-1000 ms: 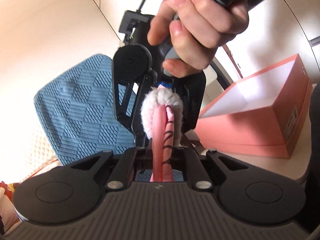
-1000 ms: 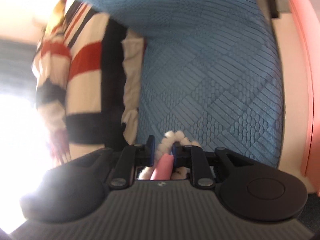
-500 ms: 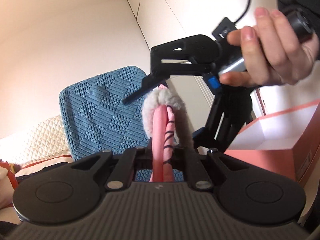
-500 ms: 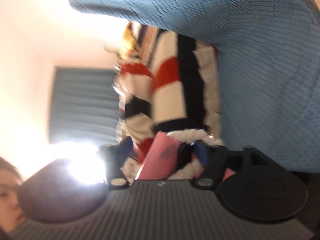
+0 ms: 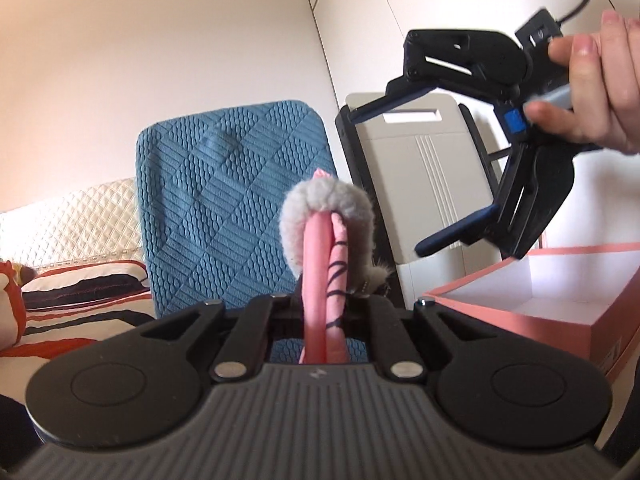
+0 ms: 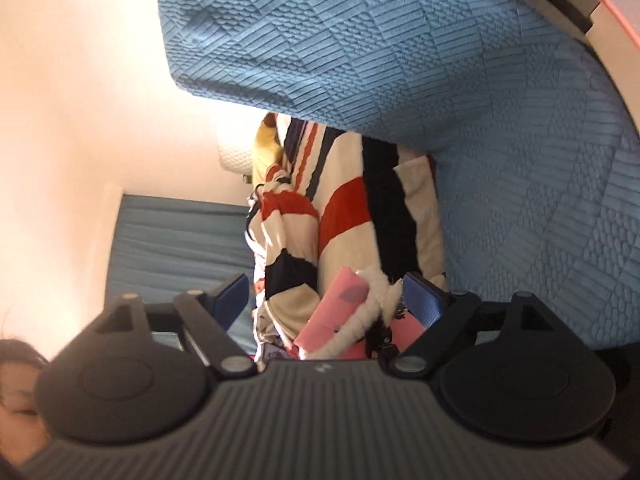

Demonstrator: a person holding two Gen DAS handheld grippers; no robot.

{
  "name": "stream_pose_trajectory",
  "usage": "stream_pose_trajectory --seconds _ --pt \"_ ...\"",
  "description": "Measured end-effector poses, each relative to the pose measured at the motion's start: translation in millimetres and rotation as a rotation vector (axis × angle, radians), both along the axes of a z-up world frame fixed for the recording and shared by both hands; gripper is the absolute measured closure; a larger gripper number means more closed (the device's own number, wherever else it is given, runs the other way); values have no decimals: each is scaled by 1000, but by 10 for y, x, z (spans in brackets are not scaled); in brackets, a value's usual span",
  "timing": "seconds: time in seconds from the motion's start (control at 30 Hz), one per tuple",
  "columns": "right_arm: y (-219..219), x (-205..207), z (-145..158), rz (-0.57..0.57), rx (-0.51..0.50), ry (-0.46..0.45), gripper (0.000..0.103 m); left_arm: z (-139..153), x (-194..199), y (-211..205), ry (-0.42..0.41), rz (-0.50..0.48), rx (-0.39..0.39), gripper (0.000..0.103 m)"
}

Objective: Organize objects
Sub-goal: 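Slide the fluffy loop along the pink band with the right gripper while the left gripper holds it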

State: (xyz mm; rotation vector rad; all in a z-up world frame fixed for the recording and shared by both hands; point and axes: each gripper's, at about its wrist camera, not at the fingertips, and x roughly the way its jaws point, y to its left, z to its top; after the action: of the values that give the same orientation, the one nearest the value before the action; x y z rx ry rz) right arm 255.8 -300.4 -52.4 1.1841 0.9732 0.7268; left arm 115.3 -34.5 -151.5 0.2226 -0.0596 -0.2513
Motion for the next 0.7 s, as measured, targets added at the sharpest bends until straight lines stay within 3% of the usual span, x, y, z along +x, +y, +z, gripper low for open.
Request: stream_pose_trajectory --seconds 0.13,0.2,0.27,0.37,0.63,0.7 --pt "126 -46 98 -31 -114 -74 19 -69 69 -103 44 -22 59 92" --pt "279 -66 147 -34 -172 -118 32 -113 108 -149 69 -20 75 92" --pt "416 -76 170 -44 -266 -137 52 -142 147 -165 99 -8 78 92" --pt "534 -72 127 -58 -359 -131 70 -170 256 -160 140 16 77 92" --pt "734 -90 65 -70 -536 -119 70 -225 355 -164 184 57 143 92" --pt "770 -82 50 -56 -531 -121 70 -244 308 -168 187 57 151 92"
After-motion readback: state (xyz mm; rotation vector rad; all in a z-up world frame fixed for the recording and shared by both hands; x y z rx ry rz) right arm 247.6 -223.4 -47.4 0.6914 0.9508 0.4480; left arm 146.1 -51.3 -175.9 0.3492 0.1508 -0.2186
